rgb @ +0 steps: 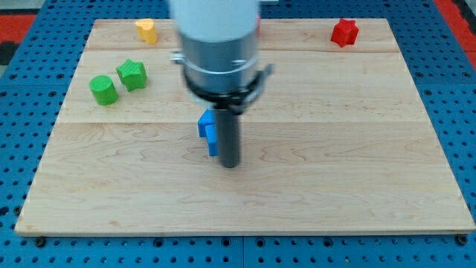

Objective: Separate the cube from the triangle

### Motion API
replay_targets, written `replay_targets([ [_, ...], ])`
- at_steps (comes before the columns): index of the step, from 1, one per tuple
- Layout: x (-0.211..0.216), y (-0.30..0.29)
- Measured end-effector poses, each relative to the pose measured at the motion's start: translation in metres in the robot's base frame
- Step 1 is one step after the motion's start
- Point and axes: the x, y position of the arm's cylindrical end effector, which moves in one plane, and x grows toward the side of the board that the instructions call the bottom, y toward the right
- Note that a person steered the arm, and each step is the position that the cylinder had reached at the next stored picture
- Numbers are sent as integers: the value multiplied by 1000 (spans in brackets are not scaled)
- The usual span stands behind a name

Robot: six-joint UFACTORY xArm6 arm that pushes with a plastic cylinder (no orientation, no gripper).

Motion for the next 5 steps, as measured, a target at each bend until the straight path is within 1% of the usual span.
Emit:
replay_targets([
  [1, 13, -16],
  [2, 11, -99],
  [3, -5, -109],
  [4, -23, -28],
  [5, -34, -22],
])
